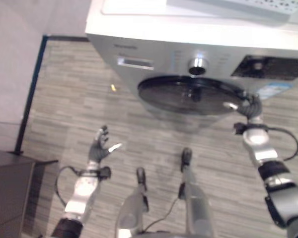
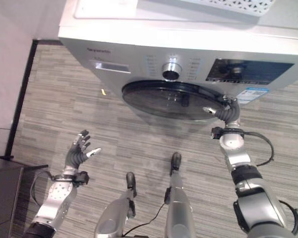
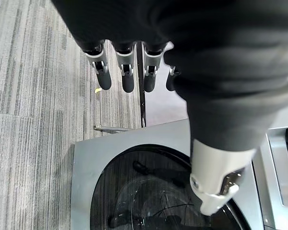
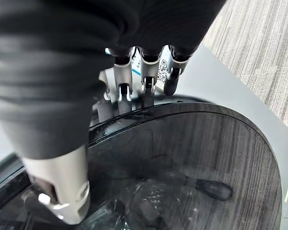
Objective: Grab the laundry basket,head to the washer,open it,put in the laundry and shut it.
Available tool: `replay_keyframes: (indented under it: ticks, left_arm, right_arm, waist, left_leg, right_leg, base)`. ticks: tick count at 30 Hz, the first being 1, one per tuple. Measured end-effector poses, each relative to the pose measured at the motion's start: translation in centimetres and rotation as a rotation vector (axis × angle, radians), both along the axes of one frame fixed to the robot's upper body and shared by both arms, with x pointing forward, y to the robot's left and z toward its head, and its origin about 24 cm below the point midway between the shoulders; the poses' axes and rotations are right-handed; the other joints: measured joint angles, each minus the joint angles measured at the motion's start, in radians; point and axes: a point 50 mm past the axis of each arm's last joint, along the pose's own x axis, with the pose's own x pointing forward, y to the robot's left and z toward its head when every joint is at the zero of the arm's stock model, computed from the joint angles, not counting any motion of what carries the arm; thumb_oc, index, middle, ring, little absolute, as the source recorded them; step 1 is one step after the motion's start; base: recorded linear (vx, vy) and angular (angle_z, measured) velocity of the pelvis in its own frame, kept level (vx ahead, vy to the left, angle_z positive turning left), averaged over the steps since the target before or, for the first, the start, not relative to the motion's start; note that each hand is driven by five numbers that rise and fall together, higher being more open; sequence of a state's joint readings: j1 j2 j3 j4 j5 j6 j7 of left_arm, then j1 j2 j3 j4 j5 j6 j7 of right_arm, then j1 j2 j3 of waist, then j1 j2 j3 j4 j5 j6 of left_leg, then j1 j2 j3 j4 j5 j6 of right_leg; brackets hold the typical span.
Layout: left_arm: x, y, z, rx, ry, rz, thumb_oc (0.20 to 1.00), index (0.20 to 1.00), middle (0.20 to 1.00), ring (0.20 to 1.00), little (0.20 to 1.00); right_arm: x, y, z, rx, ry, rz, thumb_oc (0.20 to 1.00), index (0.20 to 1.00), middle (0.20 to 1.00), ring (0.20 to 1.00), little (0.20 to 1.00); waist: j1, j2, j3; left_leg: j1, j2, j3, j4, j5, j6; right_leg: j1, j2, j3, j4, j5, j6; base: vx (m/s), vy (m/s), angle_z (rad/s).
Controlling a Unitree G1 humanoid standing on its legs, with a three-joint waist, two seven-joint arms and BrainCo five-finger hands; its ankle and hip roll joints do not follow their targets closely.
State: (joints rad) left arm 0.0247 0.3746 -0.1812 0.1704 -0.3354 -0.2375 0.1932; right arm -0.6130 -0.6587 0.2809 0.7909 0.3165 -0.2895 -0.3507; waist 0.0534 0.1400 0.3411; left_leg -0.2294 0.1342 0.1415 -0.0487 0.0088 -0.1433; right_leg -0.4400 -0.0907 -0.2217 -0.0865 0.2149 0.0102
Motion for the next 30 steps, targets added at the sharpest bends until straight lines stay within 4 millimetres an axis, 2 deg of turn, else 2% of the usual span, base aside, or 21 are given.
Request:
replay_keyframes:
  ticks: [4, 5, 6, 7, 8, 9, 10, 13, 15, 16, 17, 18, 21, 22, 23, 24, 25, 26, 27, 28, 30]
  left_arm:
    - [0.1, 0.0, -0.5, 0.004, 0.020, 0.002, 1.000, 1.000, 1.000, 1.000, 1.000]
    - [0.2, 0.0, -0.5, 0.002, 0.019, 0.001, 1.000, 1.000, 1.000, 1.000, 1.000]
    - [0.1, 0.0, -0.5, 0.001, 0.021, 0.003, 1.000, 1.000, 1.000, 1.000, 1.000]
    - [0.0, 0.0, -0.4, 0.000, 0.018, 0.004, 1.000, 1.000, 1.000, 1.000, 1.000]
    - [0.0, 0.1, -0.1, 0.009, 0.006, -0.004, 1.000, 1.000, 1.000, 1.000, 1.000]
    - [0.3, 0.3, 0.0, 0.023, 0.004, -0.005, 1.000, 1.000, 1.000, 1.000, 1.000]
    - [0.3, 0.3, -0.1, 0.020, 0.011, -0.003, 1.000, 1.000, 1.000, 1.000, 1.000]
    - [0.3, -0.1, -0.4, 0.004, 0.016, -0.003, 1.000, 1.000, 1.000, 1.000, 1.000]
    - [0.3, -0.2, -0.5, 0.001, 0.021, -0.005, 1.000, 1.000, 1.000, 1.000, 1.000]
    - [0.3, -0.1, -0.3, 0.004, 0.015, -0.005, 1.000, 1.000, 1.000, 1.000, 1.000]
    - [0.3, -0.1, -0.2, 0.011, 0.010, -0.011, 1.000, 1.000, 1.000, 1.000, 1.000]
    - [0.3, -0.2, -0.2, 0.005, 0.011, -0.009, 1.000, 1.000, 1.000, 1.000, 1.000]
    - [0.2, -0.2, -1.0, 0.000, 0.046, -0.002, 1.000, 1.000, 1.000, 1.000, 1.000]
    - [0.2, -0.4, -1.0, -0.008, 0.043, -0.002, 1.000, 1.000, 1.000, 1.000, 1.000]
    - [0.3, -0.4, -0.6, -0.008, 0.022, -0.004, 1.000, 1.000, 1.000, 1.000, 1.000]
    - [0.5, -0.4, -0.2, 0.006, 0.009, -0.018, 1.000, 1.000, 1.000, 1.000, 1.000]
    - [0.8, -0.5, 0.1, 0.005, -0.001, -0.021, 1.000, 1.000, 1.000, 1.000, 1.000]
    - [0.9, -0.5, -0.1, 0.006, 0.007, -0.022, 1.000, 1.000, 1.000, 1.000, 1.000]
    - [1.0, -0.5, -0.2, 0.007, 0.013, -0.020, 1.000, 1.000, 1.000, 1.000, 1.000]
    - [0.9, -0.4, -0.3, 0.006, 0.016, -0.015, 1.000, 1.000, 1.000, 1.000, 1.000]
    - [1.0, -0.5, -0.2, 0.004, 0.013, -0.017, 1.000, 1.000, 1.000, 1.000, 1.000]
  right_arm:
    - [0.8, 0.8, -0.2, 0.049, 0.018, 0.041, 1.000, 1.000, 1.000, 1.000, 1.000]
    - [1.1, 0.8, -0.1, 0.056, 0.025, 0.045, 1.000, 1.000, 1.000, 1.000, 1.000]
    - [1.7, 1.2, 0.2, 0.055, 0.037, 0.051, 1.000, 1.000, 1.000, 1.000, 1.000]
    - [2.4, 1.5, 0.6, 0.052, 0.041, 0.049, 1.000, 1.000, 1.000, 1.000, 1.000]
    - [2.5, 1.5, 0.8, 0.058, 0.039, 0.045, 1.000, 1.000, 1.000, 1.000, 1.000]
    - [2.5, 1.4, 0.7, 0.065, 0.051, 0.045, 1.000, 1.000, 1.000, 1.000, 1.000]
    - [2.8, 1.6, 1.0, 0.067, 0.051, 0.055, 1.000, 1.000, 1.000, 1.000, 1.000]
    - [3.5, 1.8, 1.7, 0.050, 0.079, 0.056, 1.000, 1.000, 1.000, 1.000, 1.000]
    - [3.9, 2.4, 2.1, 0.022, 0.094, 0.075, 1.000, 1.000, 1.000, 1.000, 1.000]
    - [4.0, 2.8, 2.4, 0.013, 0.089, 0.088, 1.000, 1.000, 1.000, 1.000, 1.000]
    - [4.1, 2.7, 2.6, 0.013, 0.082, 0.087, 1.000, 1.000, 1.000, 1.000, 1.000]
    - [4.2, 2.7, 2.9, 0.012, 0.078, 0.084, 1.000, 1.000, 1.000, 1.000, 1.000]
    - [4.5, 4.6, 2.8, -0.013, 0.092, 0.187, 1.000, 1.000, 1.000, 1.000, 1.000]
    - [4.7, 5.3, 3.1, -0.021, 0.092, 0.217, 1.000, 1.000, 1.000, 1.000, 1.000]
    - [5.0, 6.0, 3.1, -0.061, 0.109, 0.239, 1.000, 1.000, 1.000, 1.000, 1.000]
    - [4.9, 5.7, 3.1, -0.063, 0.111, 0.226, 1.000, 1.000, 1.000, 1.000, 1.000]
    - [4.9, 5.4, 3.4, -0.071, 0.116, 0.214, 1.000, 1.000, 1.000, 1.000, 1.000]
    - [5.0, 5.3, 3.5, -0.074, 0.121, 0.209, 1.000, 1.000, 1.000, 1.000, 1.000]
    - [5.0, 5.2, 3.5, -0.076, 0.129, 0.204, 1.000, 1.000, 1.000, 1.000, 1.000]
    - [5.0, 5.3, 3.4, -0.077, 0.136, 0.207, 1.000, 1.000, 1.000, 1.000, 1.000]
    - [5.0, 5.2, 3.4, -0.077, 0.140, 0.203, 1.000, 1.000, 1.000, 1.000, 1.000]
  waist:
    - [0.001, 0.002, -0.001]
    - [0.001, 0.002, -0.001]
    - [0.006, 0.007, -0.003]
    - [0.032, 0.029, -0.015]
    - [0.026, 0.031, -0.022]
    - [0.029, 0.014, -0.031]
    - [0.033, 0.016, -0.030]
    - [0.036, 0.026, -0.028]
    - [0.047, 0.032, -0.028]
    - [0.064, 0.032, -0.028]
    - [0.056, 0.023, -0.030]
    - [0.057, 0.022, -0.030]
    - [0.060, 0.023, -0.027]
    - [0.069, 0.042, -0.027]
    - [0.090, 0.056, -0.028]
    - [0.067, 0.040, -0.032]
    - [0.072, 0.039, -0.028]
    - [0.071, 0.034, -0.027]
    - [0.071, 0.031, -0.027]
    - [0.085, 0.035, -0.024]
    - [0.084, 0.035, -0.024]
  left_leg:
    - [0.002, 0.012, -0.004, 0.002, 0.004, -0.010]
    - [0.002, 0.010, -0.007, 0.001, 0.005, -0.013]
    - [0.001, 0.018, -0.023, -0.005, 0.006, -0.010]
    - [-0.022, 0.063, -0.025, -0.004, 0.011, -0.027]
    - [-0.056, 0.072, -0.061, 0.003, 0.011, -0.028]
    - [-0.073, 0.065, -0.080, -0.008, 0.039, -0.026]
    - [-0.068, 0.068, -0.084, -0.021, 0.056, -0.038]
    - [-0.065, 0.067, -0.086, -0.035, 0.061, -0.040]
    - [-0.067, 0.088, -0.107, -0.038, 0.059, -0.038]
    - [-0.081, 0.108, -0.112, -0.034, 0.061, -0.042]
    - [-0.098, 0.099, -0.123, -0.033, 0.061, -0.043]
    - [-0.106, 0.102, -0.125, -0.039, 0.062, -0.043]
    - [-0.097, 0.100, -0.122, -0.029, 0.068, -0.042]
    - [-0.102, 0.131, -0.131, -0.028, 0.063, -0.036]
    - [-0.125, 0.160, -0.130, -0.007, 0.061, -0.055]
    - [-0.152, 0.130, -0.147, 0.006, 0.055, -0.048]
    - [-0.162, 0.129, -0.151, -0.003, 0.056, -0.044]
    - [-0.170, 0.115, -0.138, -0.011, 0.060, -0.043]
    - [-0.158, 0.096, -0.121, -0.026, 0.083, -0.033]
    - [-0.136, 0.091, -0.126, -0.039, 0.115, -0.048]
    - [-0.134, 0.087, -0.124, -0.040, 0.116, -0.051]
  right_leg:
    - [0.003, 0.005, -0.037, 0.000, 0.005, -0.003]
    - [0.003, 0.006, -0.038, -0.001, -0.001, 0.006]
    - [-0.002, 0.013, -0.046, 0.000, -0.046, 0.066]
    - [-0.052, 0.047, -0.033, 0.082, -0.022, -0.012]
    - [-0.059, 0.041, -0.021, 0.143, -0.020, -0.046]
    - [0.005, 0.039, -0.034, 0.027, -0.028, -0.010]
    - [0.014, 0.047, -0.037, -0.002, -0.007, -0.023]
    - [0.010, 0.049, -0.041, -0.007, -0.010, -0.017]
    - [0.004, 0.066, -0.045, 0.001, -0.054, 0.045]
    - [-0.021, 0.082, -0.040, 0.042, -0.049, 0.013]
    - [-0.021, 0.075, -0.052, 0.040, -0.054, 0.008]
    - [-0.014, 0.081, -0.065, 0.005, -0.047, 0.007]
    - [-0.017, 0.082, -0.094, -0.001, -0.052, 0.017]
    - [-0.026, 0.098, -0.088, 0.019, -0.067, 0.030]
    - [-0.098, 0.117, -0.050, 0.187, -0.071, -0.073]
    - [-0.083, 0.081, -0.034, 0.216, -0.155, -0.047]
    - [-0.073, 0.084, -0.057, 0.162, -0.138, -0.050]
    - [-0.052, 0.077, -0.090, 0.110, -0.118, -0.034]
    - [-0.027, 0.074, -0.110, 0.058, -0.061, -0.029]
    - [0.007, 0.090, -0.113, -0.004, -0.037, -0.048]
    - [0.008, 0.084, -0.115, -0.001, -0.037, -0.047]
  base:
    - [-0.01, 0.000, -0.01]
    - [-0.01, -0.003, -0.11]
    - [-0.01, -0.008, -0.43]
    - [0.00, -0.003, -0.31]
    - [0.00, 0.000, 0.00]
    - [0.00, -0.015, 0.33]
    - [0.00, -0.015, 0.21]
    - [0.00, -0.003, -0.01]
    - [0.00, -0.008, -0.30]
    - [0.00, -0.011, -0.19]
    - [0.00, 0.000, 0.00]
    - [0.01, -0.005, 0.15]
    - [0.01, -0.006, -0.40]
    - [0.01, 0.000, -0.59]
    - [0.00, -0.012, -0.17]
    - [0.00, -0.008, 0.08]
    - [0.00, -0.007, 0.48]
    - [0.00, -0.003, 0.18]
    - [0.01, -0.005, -0.11]
    - [0.01, -0.008, -0.19]
    - [0.01, -0.002, -0.10]
